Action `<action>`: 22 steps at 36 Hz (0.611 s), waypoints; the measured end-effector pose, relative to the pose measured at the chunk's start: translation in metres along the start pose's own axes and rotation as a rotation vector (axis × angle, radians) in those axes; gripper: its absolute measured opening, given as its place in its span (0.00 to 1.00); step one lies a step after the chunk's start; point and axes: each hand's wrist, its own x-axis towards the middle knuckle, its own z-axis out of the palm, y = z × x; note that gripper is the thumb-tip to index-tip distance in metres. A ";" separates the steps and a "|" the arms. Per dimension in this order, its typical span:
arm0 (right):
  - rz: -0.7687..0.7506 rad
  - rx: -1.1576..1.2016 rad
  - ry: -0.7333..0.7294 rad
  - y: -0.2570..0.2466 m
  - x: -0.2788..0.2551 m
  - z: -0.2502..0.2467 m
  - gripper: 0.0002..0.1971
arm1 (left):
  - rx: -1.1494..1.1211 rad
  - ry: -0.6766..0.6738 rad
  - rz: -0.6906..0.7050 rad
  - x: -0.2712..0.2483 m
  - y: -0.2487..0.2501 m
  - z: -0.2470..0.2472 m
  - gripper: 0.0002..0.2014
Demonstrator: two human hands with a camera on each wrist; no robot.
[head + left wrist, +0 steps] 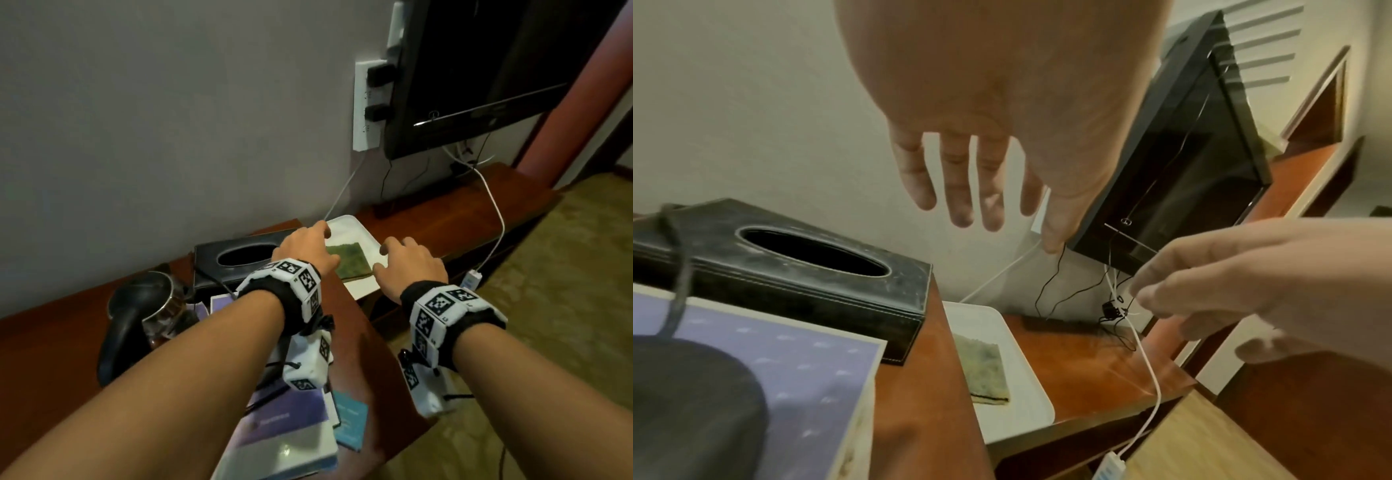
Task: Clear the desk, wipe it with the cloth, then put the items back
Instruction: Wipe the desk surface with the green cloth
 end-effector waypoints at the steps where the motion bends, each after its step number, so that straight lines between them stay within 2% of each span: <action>1: -0.003 0.000 -0.003 0.008 0.010 0.000 0.19 | 0.004 -0.005 -0.010 0.008 0.006 0.005 0.22; 7: -0.067 -0.021 -0.049 0.060 0.083 0.007 0.19 | 0.036 0.004 -0.100 0.051 0.039 0.044 0.21; 11: -0.174 -0.058 -0.088 0.081 0.128 0.010 0.19 | 0.042 0.043 -0.229 0.071 0.057 0.059 0.22; 17: -0.338 -0.130 -0.147 0.092 0.179 0.017 0.20 | 0.029 0.077 -0.384 0.091 0.072 0.068 0.23; 22: -0.442 -0.162 -0.213 0.084 0.212 0.046 0.22 | -0.032 0.116 -0.495 0.115 0.073 0.081 0.22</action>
